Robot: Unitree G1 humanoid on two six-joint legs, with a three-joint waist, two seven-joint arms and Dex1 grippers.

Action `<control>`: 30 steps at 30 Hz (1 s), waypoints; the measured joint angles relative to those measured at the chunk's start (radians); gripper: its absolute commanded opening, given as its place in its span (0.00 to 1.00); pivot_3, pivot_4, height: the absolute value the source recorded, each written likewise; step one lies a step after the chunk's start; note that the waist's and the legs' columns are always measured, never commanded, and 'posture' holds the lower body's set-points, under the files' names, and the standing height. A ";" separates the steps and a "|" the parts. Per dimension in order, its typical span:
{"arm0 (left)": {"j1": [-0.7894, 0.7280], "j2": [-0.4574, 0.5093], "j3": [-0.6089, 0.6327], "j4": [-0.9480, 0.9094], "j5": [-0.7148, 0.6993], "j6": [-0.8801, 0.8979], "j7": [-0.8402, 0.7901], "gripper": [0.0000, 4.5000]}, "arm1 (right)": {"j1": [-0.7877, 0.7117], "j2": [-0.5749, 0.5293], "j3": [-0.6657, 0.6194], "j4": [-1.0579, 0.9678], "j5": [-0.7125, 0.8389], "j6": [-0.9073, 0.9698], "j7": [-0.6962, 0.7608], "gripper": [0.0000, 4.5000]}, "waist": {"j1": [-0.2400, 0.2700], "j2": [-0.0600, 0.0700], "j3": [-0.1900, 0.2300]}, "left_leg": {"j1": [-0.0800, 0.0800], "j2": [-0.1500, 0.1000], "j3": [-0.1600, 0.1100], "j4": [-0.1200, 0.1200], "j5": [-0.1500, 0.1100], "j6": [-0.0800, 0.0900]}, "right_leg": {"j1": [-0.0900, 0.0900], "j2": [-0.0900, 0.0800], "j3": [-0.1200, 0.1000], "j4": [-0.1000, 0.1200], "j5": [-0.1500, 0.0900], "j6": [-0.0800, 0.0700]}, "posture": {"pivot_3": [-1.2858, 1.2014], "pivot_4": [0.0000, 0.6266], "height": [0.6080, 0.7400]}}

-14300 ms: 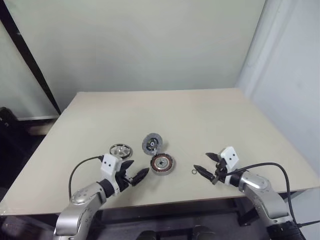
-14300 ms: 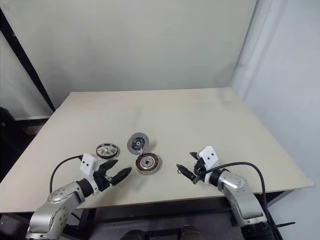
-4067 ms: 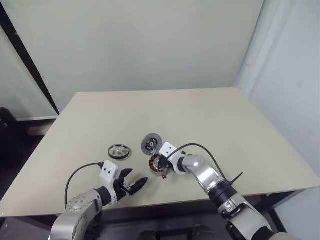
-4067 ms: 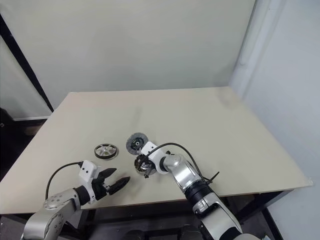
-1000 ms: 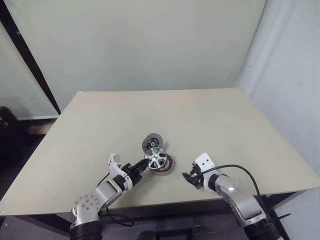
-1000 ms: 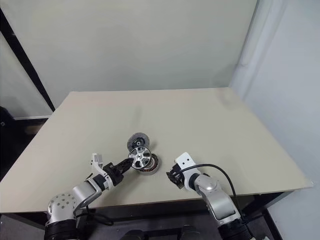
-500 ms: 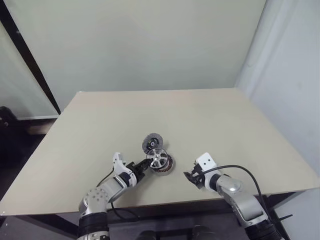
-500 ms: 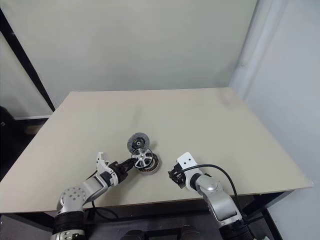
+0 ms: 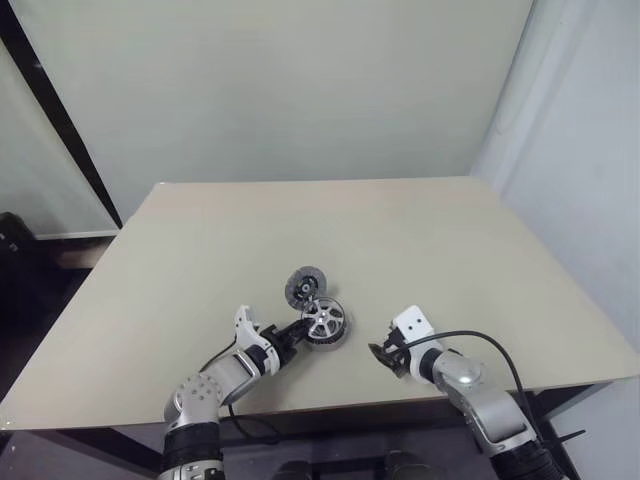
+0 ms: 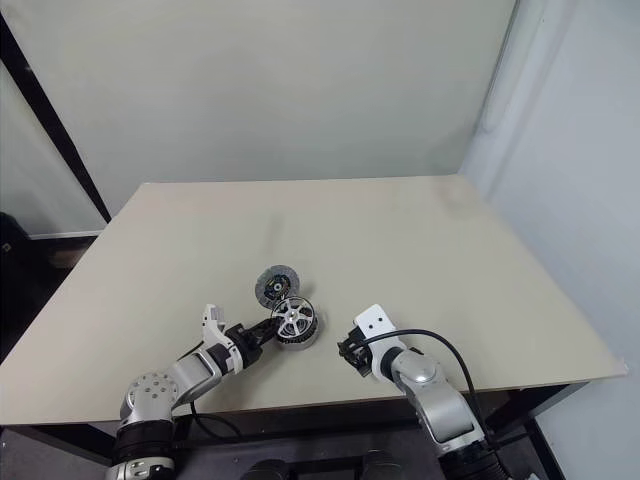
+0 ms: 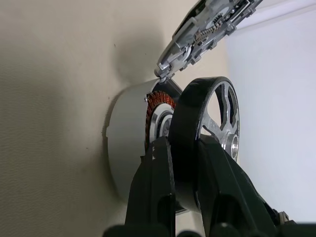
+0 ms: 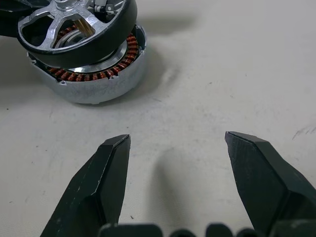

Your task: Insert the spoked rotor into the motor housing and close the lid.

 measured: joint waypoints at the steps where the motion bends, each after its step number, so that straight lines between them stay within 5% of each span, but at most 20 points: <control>1: 0.000 0.000 0.000 0.000 0.002 0.000 -0.001 0.05 | 0.000 0.000 0.000 0.000 0.000 0.000 0.000 0.75 | 0.000 0.000 0.000 | 0.000 0.000 0.000 0.000 0.000 0.000 | 0.000 0.000 0.000 0.000 0.000 0.000 | 0.52 0.00 1.00; 8: -0.006 0.011 -0.005 0.000 0.019 0.020 -0.016 0.05 | 0.000 0.001 -0.001 0.000 0.000 0.001 -0.001 0.75 | 0.000 0.000 0.000 | 0.000 0.000 0.000 0.000 0.000 0.000 | 0.000 0.000 0.000 0.000 0.000 0.000 | 0.52 0.00 1.00; 9: -0.006 0.011 -0.005 0.000 0.020 0.021 -0.018 0.22 | 0.000 0.001 -0.001 0.000 0.000 0.001 -0.001 0.75 | 0.000 0.000 0.000 | 0.000 0.000 0.000 0.000 0.000 0.000 | 0.000 0.000 0.000 0.000 0.000 0.000 | 0.52 0.00 1.00; 18: -0.007 0.015 0.003 -0.049 0.017 0.035 -0.024 0.87 | 0.000 0.002 -0.002 0.002 0.001 0.001 -0.001 0.75 | 0.000 0.000 0.000 | 0.001 0.000 0.000 0.001 0.000 0.000 | 0.001 0.000 0.000 0.000 0.000 0.000 | 0.52 0.00 1.00; 30: 0.020 0.094 -0.008 -0.307 -0.009 0.047 -0.049 0.87 | -0.015 0.013 -0.028 0.003 0.003 -0.004 -0.009 0.75 | 0.000 0.000 0.000 | -0.001 0.000 0.000 -0.001 0.000 0.000 | -0.001 0.000 0.000 0.000 0.000 0.000 | 0.52 0.00 1.00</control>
